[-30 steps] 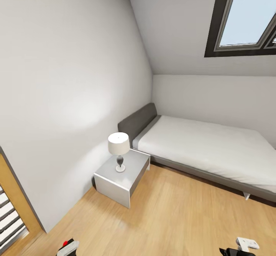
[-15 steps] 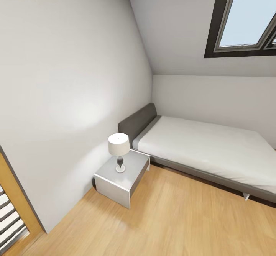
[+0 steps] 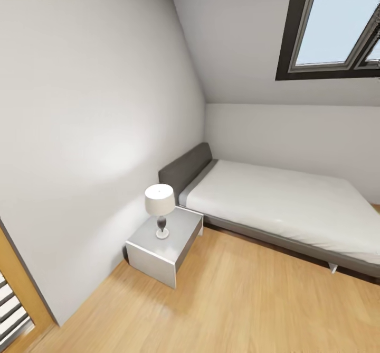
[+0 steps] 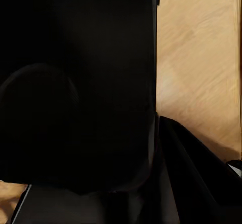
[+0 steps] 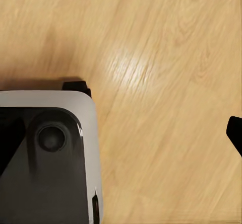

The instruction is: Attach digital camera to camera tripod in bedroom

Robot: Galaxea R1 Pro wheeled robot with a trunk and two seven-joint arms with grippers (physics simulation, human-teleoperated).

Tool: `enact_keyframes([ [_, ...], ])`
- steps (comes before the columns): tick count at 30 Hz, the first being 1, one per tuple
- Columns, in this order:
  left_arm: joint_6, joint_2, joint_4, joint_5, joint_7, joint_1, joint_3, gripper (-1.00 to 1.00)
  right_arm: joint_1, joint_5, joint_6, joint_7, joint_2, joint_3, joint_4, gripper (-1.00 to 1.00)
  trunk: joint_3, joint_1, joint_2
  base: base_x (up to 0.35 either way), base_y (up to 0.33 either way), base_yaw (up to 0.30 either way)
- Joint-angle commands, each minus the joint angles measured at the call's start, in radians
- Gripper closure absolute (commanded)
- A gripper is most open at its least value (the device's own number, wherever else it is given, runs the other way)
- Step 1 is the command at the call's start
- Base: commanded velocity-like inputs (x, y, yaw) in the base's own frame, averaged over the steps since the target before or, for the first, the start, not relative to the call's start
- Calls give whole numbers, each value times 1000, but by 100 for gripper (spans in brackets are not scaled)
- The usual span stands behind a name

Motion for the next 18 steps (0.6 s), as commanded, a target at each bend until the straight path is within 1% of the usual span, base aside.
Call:
enact_keyframes([
  [1, -19, -1, 0, 5, 1, 3, -8, 100, -1, 10, -6, 2, 0, -9, 3, -100, -1, 0, -1, 0, 0, -228],
  [8, -46, -4, 0, 3, 1, 8, -8, 100, 0, 10, -5, 2, 0, -12, 3, -100, 2, 0, -1, 0, 0, -246],
  [18, -47, -7, 0, 2, -4, 9, -9, 100, 0, 10, -5, 2, 0, -13, 3, -100, 6, 0, -1, 0, 0, -259],
])
